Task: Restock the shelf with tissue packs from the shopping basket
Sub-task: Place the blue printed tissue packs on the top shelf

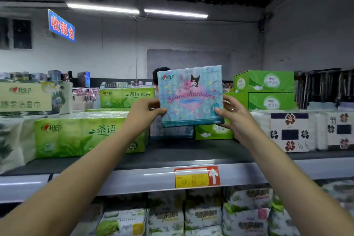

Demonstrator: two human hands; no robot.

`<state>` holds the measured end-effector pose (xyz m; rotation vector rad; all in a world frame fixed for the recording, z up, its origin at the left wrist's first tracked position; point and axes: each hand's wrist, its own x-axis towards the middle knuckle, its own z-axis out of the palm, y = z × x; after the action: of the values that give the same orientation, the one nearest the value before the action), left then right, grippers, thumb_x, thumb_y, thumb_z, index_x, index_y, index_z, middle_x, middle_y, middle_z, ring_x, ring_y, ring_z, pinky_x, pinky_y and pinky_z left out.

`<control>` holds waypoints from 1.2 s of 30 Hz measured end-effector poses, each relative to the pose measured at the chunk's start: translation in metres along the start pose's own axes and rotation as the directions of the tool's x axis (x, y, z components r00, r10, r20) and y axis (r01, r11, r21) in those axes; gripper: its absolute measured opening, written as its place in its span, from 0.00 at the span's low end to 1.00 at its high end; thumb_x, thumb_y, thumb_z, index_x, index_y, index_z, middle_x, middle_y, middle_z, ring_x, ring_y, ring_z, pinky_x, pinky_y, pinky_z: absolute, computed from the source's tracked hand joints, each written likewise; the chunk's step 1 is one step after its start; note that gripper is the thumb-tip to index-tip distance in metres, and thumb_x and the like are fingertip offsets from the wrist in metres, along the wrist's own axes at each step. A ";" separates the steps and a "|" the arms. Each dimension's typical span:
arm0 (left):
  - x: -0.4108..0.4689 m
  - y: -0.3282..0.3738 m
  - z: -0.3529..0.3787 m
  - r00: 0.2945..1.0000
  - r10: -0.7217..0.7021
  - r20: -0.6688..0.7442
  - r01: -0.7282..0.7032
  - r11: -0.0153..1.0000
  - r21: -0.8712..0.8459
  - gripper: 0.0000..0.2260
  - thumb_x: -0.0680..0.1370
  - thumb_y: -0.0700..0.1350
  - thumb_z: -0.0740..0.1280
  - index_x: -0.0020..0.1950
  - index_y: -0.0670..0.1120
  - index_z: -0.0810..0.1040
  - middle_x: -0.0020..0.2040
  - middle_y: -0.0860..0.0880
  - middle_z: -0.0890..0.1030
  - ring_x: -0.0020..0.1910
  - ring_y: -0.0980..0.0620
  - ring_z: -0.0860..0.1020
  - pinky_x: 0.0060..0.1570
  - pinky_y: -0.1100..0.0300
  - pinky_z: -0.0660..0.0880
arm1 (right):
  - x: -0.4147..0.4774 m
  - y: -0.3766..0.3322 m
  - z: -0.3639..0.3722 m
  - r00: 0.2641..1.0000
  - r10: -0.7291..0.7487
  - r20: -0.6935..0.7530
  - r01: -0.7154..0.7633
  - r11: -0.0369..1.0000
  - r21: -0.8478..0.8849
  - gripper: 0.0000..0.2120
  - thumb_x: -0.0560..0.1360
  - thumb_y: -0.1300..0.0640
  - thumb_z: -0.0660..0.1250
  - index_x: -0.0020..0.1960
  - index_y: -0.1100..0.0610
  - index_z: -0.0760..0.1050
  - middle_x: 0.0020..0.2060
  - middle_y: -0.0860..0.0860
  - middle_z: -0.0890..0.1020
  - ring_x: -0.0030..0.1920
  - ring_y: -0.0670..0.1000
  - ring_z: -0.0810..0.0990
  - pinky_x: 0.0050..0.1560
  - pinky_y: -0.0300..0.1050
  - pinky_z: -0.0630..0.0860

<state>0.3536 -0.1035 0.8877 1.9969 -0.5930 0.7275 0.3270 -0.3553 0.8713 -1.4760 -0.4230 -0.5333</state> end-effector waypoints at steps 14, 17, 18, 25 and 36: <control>0.060 -0.027 -0.019 0.998 -0.060 0.017 0.059 0.998 0.037 0.08 0.74 0.44 0.72 0.51 0.43 0.85 0.50 0.45 0.85 0.52 0.48 0.81 0.59 0.51 0.74 | 0.061 0.027 0.021 0.992 -0.062 -0.107 0.011 0.906 -0.424 0.20 0.69 0.68 0.72 0.60 0.57 0.78 0.54 0.54 0.83 0.55 0.54 0.80 0.56 0.57 0.78; 0.066 -0.034 -0.017 0.996 -0.088 0.009 0.088 0.996 0.021 0.09 0.73 0.43 0.72 0.52 0.41 0.84 0.50 0.44 0.85 0.51 0.48 0.81 0.55 0.56 0.73 | 0.073 0.036 0.025 0.988 -0.048 -0.147 -0.027 0.882 -0.471 0.19 0.67 0.67 0.73 0.57 0.57 0.80 0.51 0.54 0.84 0.51 0.54 0.82 0.54 0.58 0.79; 0.067 -0.036 -0.016 0.995 -0.103 0.006 0.103 0.995 0.013 0.10 0.73 0.42 0.72 0.52 0.40 0.84 0.50 0.43 0.85 0.50 0.48 0.82 0.55 0.55 0.74 | 0.077 0.039 0.027 0.988 -0.041 -0.149 -0.036 0.878 -0.477 0.19 0.67 0.67 0.74 0.56 0.57 0.80 0.51 0.54 0.84 0.51 0.55 0.82 0.54 0.58 0.79; 0.075 -0.056 -0.015 0.986 -0.164 -0.031 0.166 0.984 0.071 0.05 0.72 0.42 0.73 0.46 0.42 0.85 0.44 0.43 0.85 0.48 0.44 0.82 0.57 0.48 0.76 | 0.088 0.046 0.037 0.993 -0.066 -0.099 0.001 0.838 -0.545 0.21 0.69 0.65 0.73 0.61 0.57 0.78 0.52 0.52 0.83 0.49 0.52 0.81 0.48 0.46 0.79; 0.071 -0.058 -0.009 0.989 -0.142 -0.038 0.146 0.943 0.298 0.07 0.73 0.45 0.73 0.42 0.40 0.85 0.42 0.39 0.85 0.36 0.47 0.77 0.33 0.62 0.71 | 0.082 0.068 0.045 0.992 -0.035 -0.121 -0.041 0.818 -0.573 0.17 0.68 0.67 0.74 0.56 0.59 0.80 0.50 0.54 0.84 0.46 0.51 0.81 0.51 0.47 0.78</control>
<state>0.4393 -0.0769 0.9066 2.2843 -0.3356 0.7788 0.4349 -0.3158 0.8656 -2.0110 -0.1563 -0.7951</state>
